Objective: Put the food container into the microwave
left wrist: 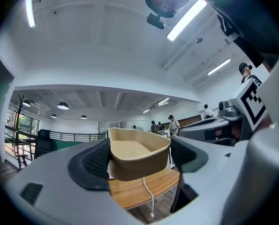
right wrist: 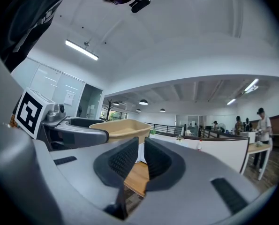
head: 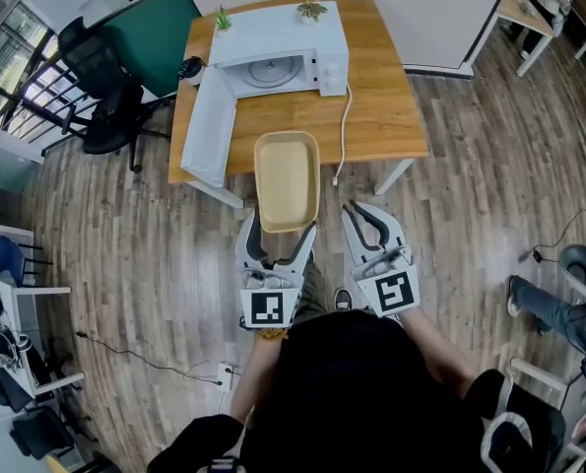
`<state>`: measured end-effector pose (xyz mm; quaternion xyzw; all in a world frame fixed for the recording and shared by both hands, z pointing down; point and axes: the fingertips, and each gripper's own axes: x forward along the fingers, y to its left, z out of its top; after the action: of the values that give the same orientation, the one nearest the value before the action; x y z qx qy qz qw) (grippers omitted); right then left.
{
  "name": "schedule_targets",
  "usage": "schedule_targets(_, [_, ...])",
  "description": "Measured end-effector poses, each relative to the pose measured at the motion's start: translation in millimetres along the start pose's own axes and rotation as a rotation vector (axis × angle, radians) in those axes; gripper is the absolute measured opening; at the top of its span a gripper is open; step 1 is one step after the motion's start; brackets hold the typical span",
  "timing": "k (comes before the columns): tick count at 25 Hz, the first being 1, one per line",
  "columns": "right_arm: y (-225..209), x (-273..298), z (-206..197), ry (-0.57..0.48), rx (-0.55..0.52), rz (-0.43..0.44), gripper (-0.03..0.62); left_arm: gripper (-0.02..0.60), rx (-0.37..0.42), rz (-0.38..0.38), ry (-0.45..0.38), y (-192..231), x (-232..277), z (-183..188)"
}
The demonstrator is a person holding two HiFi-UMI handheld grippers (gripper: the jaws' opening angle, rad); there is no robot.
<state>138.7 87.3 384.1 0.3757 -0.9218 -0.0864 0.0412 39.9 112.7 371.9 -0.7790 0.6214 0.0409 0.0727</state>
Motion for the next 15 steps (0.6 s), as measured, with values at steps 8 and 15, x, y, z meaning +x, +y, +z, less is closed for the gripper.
schedule_targets(8, [-10,34,-3,0.018,-0.006,-0.005,0.031,0.44,-0.021,-0.011,-0.02,23,30,-7])
schedule_targets(15, [-16,68,-3,0.025,-0.026,0.001,0.031,0.439,-0.019,-0.02,-0.028,47,54,-12])
